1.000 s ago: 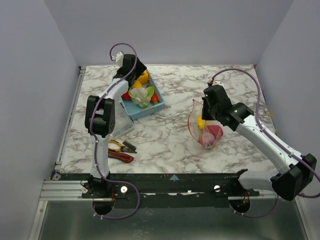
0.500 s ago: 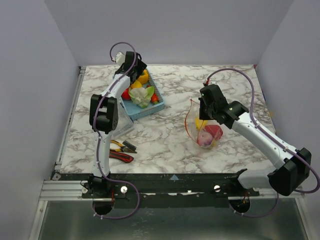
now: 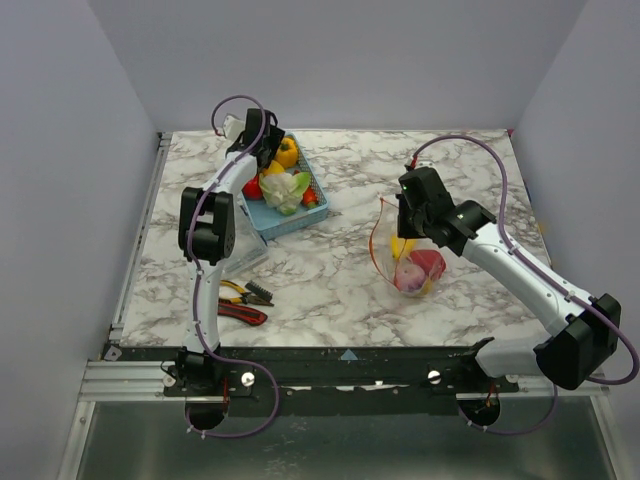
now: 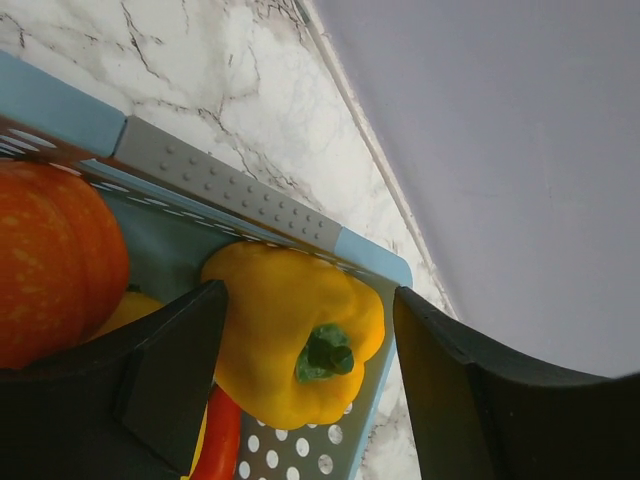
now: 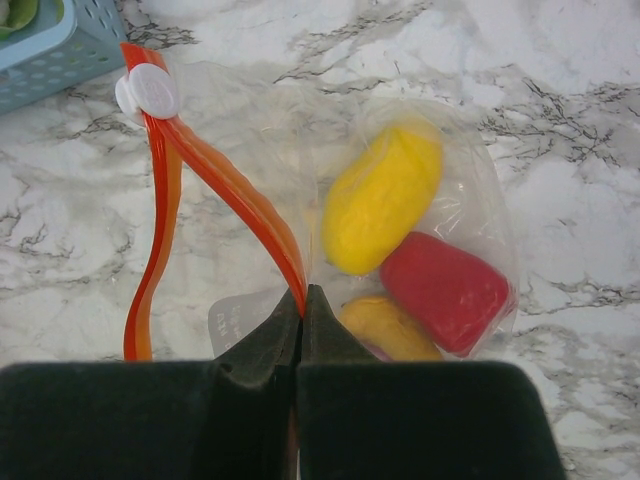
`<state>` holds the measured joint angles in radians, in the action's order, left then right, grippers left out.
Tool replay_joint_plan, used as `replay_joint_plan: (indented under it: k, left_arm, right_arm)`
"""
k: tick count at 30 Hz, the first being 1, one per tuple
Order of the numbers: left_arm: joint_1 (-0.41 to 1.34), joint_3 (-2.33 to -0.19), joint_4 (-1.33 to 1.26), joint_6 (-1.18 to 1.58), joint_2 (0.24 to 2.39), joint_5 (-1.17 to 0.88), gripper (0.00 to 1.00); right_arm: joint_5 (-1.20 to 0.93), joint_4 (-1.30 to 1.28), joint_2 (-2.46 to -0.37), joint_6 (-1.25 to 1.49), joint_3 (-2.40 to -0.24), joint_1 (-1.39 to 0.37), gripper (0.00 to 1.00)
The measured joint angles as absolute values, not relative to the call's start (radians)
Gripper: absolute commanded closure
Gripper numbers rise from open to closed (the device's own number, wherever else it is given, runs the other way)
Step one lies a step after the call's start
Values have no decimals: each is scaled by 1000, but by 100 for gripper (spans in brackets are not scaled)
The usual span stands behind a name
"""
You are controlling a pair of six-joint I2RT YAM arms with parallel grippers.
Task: Place the food in the zip-top bag and seal the zipper
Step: Pick up the fake fruit from the bin.
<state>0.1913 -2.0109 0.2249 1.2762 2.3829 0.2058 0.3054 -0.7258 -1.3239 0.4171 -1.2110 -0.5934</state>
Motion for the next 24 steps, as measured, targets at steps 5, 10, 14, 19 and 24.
replay_joint_plan:
  k: [5,10,14,19,24]
  left_arm:
    - [192,-2003,232,1292,2383,198,58]
    - [192,-1946,179,1301,2366,187,80]
    - [190,-1872,130,1299,2332,183,87]
    - [190,-1803,77,1271,2309,170,96]
    - [190,-1725,54,1214,2244,159,100]
  right_arm:
    - [305,-726,-1324,418,-1211,-593,100]
    - [305,-726,-1325,418,-1211,-593,100]
    - [305,-726,-1325,418,-1211,-593,100]
    - [305,-725,-1325,418,-1211,-593,100]
    - [305,-725,-1324,418,-1211,-593,100]
